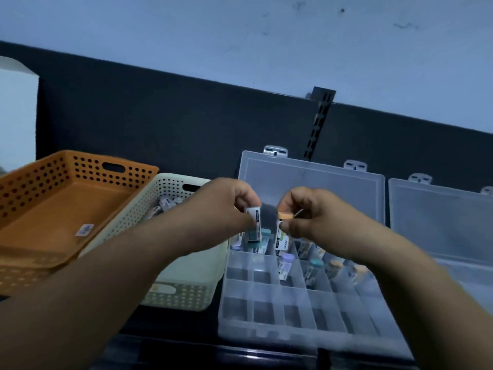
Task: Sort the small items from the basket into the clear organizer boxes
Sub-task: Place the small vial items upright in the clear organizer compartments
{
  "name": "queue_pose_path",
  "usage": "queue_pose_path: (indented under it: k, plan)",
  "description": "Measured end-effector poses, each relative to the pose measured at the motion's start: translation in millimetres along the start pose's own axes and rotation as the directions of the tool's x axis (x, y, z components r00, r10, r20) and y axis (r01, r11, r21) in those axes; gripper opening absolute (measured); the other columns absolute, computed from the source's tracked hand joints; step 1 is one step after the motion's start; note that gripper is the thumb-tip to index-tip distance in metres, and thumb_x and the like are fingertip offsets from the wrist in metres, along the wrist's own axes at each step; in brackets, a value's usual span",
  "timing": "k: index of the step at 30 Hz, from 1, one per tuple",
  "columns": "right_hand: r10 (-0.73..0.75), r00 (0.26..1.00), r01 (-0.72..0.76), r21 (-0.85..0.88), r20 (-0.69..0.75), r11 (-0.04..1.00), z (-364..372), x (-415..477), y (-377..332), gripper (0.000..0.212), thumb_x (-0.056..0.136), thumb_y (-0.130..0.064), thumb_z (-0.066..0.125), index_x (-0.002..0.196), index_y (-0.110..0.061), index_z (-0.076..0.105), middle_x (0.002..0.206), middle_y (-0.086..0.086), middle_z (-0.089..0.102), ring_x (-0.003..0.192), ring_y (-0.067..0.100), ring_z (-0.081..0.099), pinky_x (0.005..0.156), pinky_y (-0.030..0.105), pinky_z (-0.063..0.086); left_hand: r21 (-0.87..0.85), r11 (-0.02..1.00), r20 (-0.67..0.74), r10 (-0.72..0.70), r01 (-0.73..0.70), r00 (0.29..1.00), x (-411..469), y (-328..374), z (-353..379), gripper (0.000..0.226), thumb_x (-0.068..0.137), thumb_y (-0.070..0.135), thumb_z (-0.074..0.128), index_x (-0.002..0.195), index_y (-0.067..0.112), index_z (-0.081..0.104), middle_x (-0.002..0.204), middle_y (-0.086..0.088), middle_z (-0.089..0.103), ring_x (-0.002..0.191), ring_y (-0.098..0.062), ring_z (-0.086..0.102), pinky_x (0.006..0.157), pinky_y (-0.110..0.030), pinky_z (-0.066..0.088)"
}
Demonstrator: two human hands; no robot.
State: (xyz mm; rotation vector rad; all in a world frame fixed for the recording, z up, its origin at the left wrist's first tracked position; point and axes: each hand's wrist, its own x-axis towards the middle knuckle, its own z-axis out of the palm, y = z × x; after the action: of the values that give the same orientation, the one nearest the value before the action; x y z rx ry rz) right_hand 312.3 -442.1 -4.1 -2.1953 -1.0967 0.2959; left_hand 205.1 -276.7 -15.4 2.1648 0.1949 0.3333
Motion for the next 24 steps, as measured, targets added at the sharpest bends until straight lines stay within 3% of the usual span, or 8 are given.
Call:
queue_pose_path:
  k: [3,7,11,14,19,24]
  plan:
    - [0.01,1.0,-0.009,0.01,-0.03,1.0,9,-2,11,0.012,0.085,-0.005,0.068,0.083,-0.014,0.06,0.076,-0.002,0.064,0.07,0.011,0.061,0.073,0.035,0.055,0.179,0.984,-0.001,0.026,-0.026,1.0,7,-2,9,0.01,0.082,0.012,0.067,0.084,0.022,0.067,0.069,0.01,0.064,0.054,0.002,0.055,0.051,-0.015,0.046]
    - [0.025,0.999,-0.027,-0.061,-0.028,0.998,29,4,26,0.015,0.082,-0.012,0.071,0.075,-0.021,0.061,0.076,-0.001,0.068,0.073,0.018,0.066,0.074,0.039,0.056,0.34,0.94,-0.004,0.03,-0.027,1.0,9,-5,10,0.01,0.085,0.017,0.064,0.09,0.025,0.068,0.082,0.01,0.066,0.073,-0.002,0.06,0.063,-0.021,0.05]
    - [-0.002,1.0,-0.002,-0.212,-0.019,0.977,48,10,35,0.016,0.082,-0.017,0.07,0.073,-0.027,0.061,0.079,-0.008,0.065,0.077,0.013,0.061,0.071,0.029,0.052,0.355,0.935,0.033,0.001,-0.012,0.999,8,-11,12,0.013,0.085,0.013,0.065,0.093,0.022,0.07,0.086,0.009,0.068,0.079,-0.005,0.063,0.076,-0.029,0.056]
    - [-0.001,1.0,-0.005,-0.288,-0.023,0.958,57,11,39,0.012,0.082,-0.016,0.067,0.078,-0.026,0.063,0.081,-0.008,0.063,0.077,0.011,0.057,0.06,0.018,0.042,0.36,0.933,0.053,-0.014,-0.006,0.998,9,-18,15,0.015,0.084,0.012,0.066,0.094,0.022,0.07,0.088,0.009,0.067,0.081,-0.007,0.063,0.078,-0.031,0.055]
    - [-0.022,1.0,0.019,-0.326,-0.006,0.945,62,11,47,0.011,0.083,-0.014,0.065,0.079,-0.024,0.063,0.073,-0.013,0.056,0.074,0.011,0.054,0.058,0.017,0.036,0.428,0.902,0.095,0.019,-0.058,0.995,12,-26,25,0.019,0.084,0.014,0.065,0.098,0.025,0.069,0.094,0.012,0.065,0.087,-0.005,0.06,0.076,-0.02,0.049]
    - [-0.039,0.999,0.033,-0.336,-0.011,0.941,62,10,48,0.007,0.084,-0.014,0.063,0.083,-0.02,0.066,0.077,-0.009,0.059,0.073,0.01,0.052,0.056,0.009,0.034,0.547,0.831,0.141,0.029,-0.102,0.99,15,-32,29,0.022,0.085,0.018,0.062,0.105,0.028,0.069,0.108,0.011,0.067,0.099,-0.008,0.059,0.084,-0.021,0.044]
